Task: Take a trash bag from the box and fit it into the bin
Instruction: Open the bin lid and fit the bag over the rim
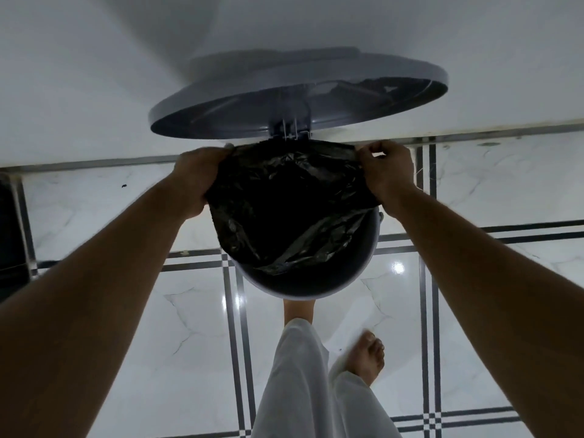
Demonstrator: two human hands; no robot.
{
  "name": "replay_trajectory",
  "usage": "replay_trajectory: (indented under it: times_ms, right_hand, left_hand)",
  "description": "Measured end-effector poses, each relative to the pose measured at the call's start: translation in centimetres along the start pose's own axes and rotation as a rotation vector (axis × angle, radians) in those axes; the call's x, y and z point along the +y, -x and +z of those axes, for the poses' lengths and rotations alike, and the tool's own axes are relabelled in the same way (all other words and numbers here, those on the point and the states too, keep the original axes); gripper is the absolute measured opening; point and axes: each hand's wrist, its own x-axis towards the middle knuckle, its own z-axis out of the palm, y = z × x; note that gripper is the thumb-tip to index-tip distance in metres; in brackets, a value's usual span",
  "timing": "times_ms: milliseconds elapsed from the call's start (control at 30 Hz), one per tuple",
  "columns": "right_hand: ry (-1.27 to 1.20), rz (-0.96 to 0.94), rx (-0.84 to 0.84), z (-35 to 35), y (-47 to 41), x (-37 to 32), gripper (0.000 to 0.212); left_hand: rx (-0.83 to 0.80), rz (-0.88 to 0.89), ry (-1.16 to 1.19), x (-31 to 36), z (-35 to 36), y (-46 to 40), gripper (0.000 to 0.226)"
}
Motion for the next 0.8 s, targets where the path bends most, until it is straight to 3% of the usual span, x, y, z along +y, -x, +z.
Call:
replay_trajectory:
  times_ms: [100,267,400,533,700,800]
  right_hand:
    - [0.047,0.118,-0.150,-1.5,-0.1,0.2,0.030]
    - [0.044,0.257,-0.298,-3.9,1.3,1.1,0.053]
    - [0.013,0.315,-0.316,-4.8,2.8,3.4,0.048]
    - [-0.108,0.351,-0.317,-5.4,5.4,4.9,0.059]
    - [-0.220,0.408,-0.175,-5.4,9.7,6.0,0.064]
    - [-0.310,0.456,-0.098,-5.0,11.9,6.3,0.059]
  left_hand:
    - [-0.008,-0.154,-0.225,-1.4,0.1,0.1,0.039]
    - [-0.197,-0.311,-0.301,-3.9,-2.3,2.0,0.081]
    - [-0.274,-0.338,-0.141,-6.0,-3.0,3.6,0.077]
    - [-0.205,-0.379,0.096,-7.5,-3.4,5.1,0.089]
    - [-0.034,-0.317,0.119,-9.1,-3.0,7.8,0.074]
    - [0.085,-0.303,0.169,-11.2,-2.4,9.7,0.033]
